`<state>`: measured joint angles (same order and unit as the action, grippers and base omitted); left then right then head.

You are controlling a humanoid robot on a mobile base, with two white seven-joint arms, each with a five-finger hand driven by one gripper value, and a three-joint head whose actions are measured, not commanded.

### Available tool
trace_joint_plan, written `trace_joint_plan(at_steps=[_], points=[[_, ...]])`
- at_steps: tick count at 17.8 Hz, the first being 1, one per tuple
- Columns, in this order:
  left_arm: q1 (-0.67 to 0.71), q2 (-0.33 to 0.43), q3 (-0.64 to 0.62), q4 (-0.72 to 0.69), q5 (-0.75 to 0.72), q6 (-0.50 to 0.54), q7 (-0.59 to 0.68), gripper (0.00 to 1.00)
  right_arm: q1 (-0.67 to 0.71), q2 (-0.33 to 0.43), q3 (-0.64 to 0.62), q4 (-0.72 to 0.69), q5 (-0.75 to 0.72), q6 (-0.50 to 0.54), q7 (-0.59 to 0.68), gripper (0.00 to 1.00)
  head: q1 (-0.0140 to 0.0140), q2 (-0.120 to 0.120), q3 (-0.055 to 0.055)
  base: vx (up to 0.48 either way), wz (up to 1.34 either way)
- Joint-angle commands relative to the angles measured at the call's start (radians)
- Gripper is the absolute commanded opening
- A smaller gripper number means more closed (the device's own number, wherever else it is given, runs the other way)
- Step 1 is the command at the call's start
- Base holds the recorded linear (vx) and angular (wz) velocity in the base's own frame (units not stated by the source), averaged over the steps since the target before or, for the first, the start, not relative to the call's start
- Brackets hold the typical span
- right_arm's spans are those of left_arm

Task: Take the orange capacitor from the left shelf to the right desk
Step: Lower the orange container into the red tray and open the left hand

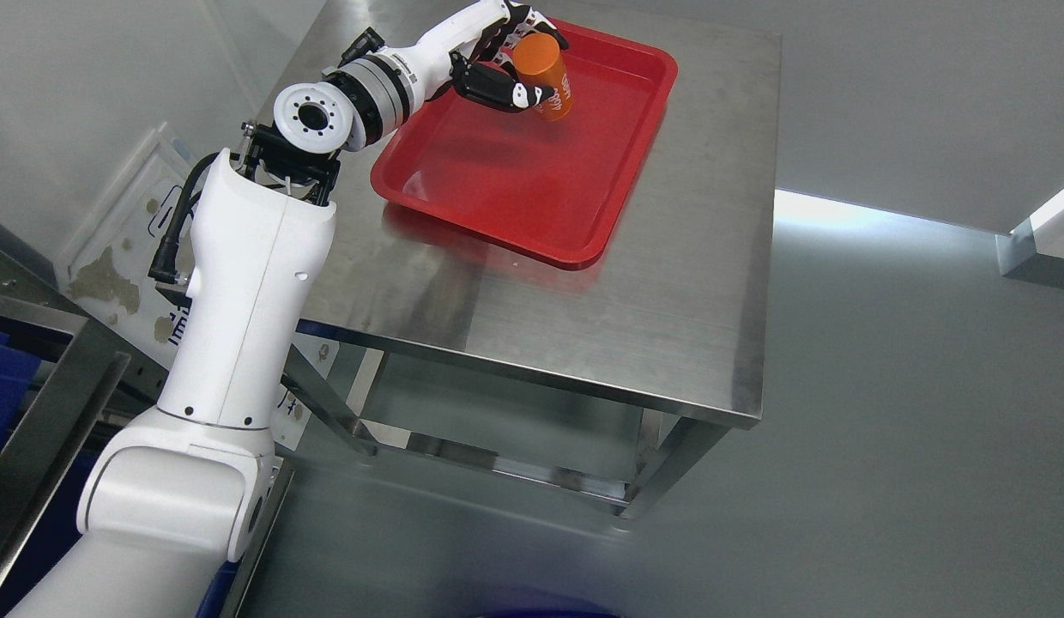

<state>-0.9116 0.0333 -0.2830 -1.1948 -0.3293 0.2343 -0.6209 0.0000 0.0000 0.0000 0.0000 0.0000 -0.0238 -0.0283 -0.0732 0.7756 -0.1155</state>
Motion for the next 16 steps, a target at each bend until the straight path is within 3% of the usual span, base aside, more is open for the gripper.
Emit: trace_joint_plan(at_steps=[1, 7, 10, 12, 13, 16], points=[[-0.016, 0.013, 0.007, 0.141, -0.053, -0.012, -0.002, 0.18, 0.02, -0.017, -0.012, -0.017, 0.005, -0.001, -0.001, 1.0, 0.0, 0.0, 0.0, 0.0, 0.0], [-0.003, 0.025, -0.005, 0.144, -0.057, -0.015, -0.002, 0.32, 0.02, -0.017, -0.012, -0.017, 0.005, -0.001, -0.001, 1.0, 0.0, 0.0, 0.0, 0.0, 0.0], [-0.007, 0.017, -0.004, 0.146, -0.057, -0.01, -0.002, 0.48, 0.02, -0.017, -0.012, -0.017, 0.005, -0.001, -0.001, 1.0, 0.0, 0.0, 0.0, 0.0, 0.0], [-0.018, -0.004, 0.002, 0.144, -0.056, -0.006, -0.003, 0.75, 0.02, -0.017, -0.012, -0.017, 0.005, -0.001, -0.001, 1.0, 0.0, 0.0, 0.0, 0.0, 0.0], [-0.021, -0.016, 0.011, 0.144, -0.054, -0.004, -0.003, 0.81, 0.02, -0.017, -0.012, -0.017, 0.005, -0.001, -0.001, 1.0, 0.0, 0.0, 0.0, 0.0, 0.0], [-0.03, -0.016, 0.074, 0.133, -0.046, -0.004, -0.005, 0.86, 0.02, -0.017, -0.012, -0.017, 0.005, -0.001, -0.001, 1.0, 0.0, 0.0, 0.0, 0.0, 0.0]])
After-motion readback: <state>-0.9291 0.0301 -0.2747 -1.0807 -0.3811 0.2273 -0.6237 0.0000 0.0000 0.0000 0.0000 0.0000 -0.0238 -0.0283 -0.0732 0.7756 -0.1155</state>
